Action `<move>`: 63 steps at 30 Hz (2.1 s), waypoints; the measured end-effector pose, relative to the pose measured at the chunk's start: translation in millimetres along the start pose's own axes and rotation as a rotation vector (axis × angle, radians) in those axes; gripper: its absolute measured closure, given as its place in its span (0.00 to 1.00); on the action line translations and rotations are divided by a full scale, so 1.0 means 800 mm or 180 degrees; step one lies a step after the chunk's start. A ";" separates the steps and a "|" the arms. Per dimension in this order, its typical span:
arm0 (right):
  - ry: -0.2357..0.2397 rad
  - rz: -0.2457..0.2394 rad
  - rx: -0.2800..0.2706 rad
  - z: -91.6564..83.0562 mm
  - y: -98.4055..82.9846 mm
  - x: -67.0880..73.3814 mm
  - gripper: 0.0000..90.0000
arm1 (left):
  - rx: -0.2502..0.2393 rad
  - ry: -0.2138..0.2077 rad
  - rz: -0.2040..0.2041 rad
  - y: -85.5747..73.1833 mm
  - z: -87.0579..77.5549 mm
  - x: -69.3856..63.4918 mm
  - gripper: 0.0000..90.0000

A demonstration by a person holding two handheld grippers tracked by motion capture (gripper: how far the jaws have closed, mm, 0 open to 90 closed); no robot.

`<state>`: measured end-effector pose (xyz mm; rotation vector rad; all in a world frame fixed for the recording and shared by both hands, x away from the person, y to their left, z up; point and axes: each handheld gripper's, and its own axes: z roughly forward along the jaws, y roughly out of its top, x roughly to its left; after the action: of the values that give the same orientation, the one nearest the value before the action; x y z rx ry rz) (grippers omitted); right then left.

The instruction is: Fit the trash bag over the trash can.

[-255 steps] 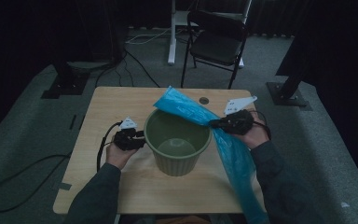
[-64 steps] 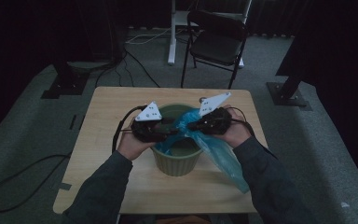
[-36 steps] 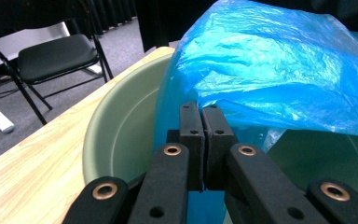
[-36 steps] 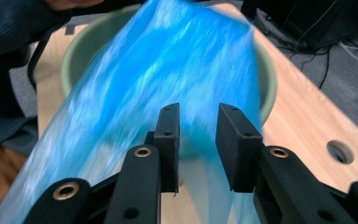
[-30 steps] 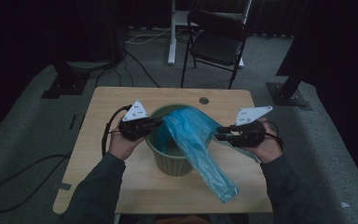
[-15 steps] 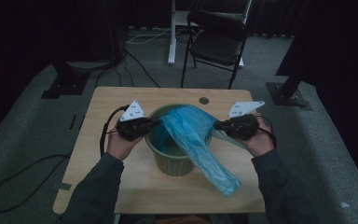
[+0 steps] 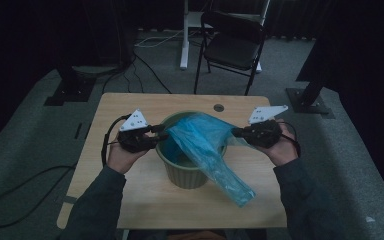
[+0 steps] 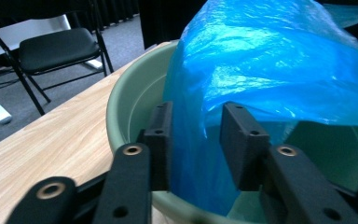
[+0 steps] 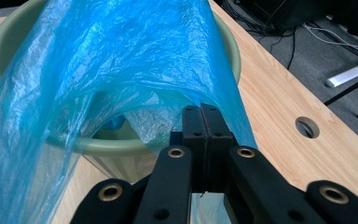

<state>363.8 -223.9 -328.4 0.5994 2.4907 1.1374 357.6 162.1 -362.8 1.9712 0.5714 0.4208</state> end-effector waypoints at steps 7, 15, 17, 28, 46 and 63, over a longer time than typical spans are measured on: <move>0.0005 -0.0026 0.0050 0.005 0.004 0.000 1.00 | -0.0134 -0.0035 0.0051 0.005 -0.015 0.001 0.64; 0.0073 -0.0117 0.0089 0.017 0.014 0.007 1.00 | -0.0091 -0.0051 0.0061 0.025 -0.003 -0.006 0.63; 0.0073 -0.0134 0.0101 0.019 0.015 0.008 1.00 | -0.0082 -0.0087 0.0080 0.030 0.002 -0.008 0.62; 0.0226 -0.0239 0.0051 0.027 0.030 0.018 1.00 | 0.0081 -0.0272 0.0210 0.047 0.037 -0.025 0.55; 0.0296 -0.0259 0.0113 0.032 0.031 0.020 1.00 | 0.0243 0.0036 0.0168 0.037 0.039 -0.017 1.00; 0.0475 -0.0450 0.0126 0.034 0.037 0.029 1.00 | 0.0176 -0.0253 0.0025 0.075 0.049 0.013 0.52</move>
<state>363.4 -177.1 -325.4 0.3533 2.6390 1.1187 399.5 115.5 -325.5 2.0341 0.5298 0.3332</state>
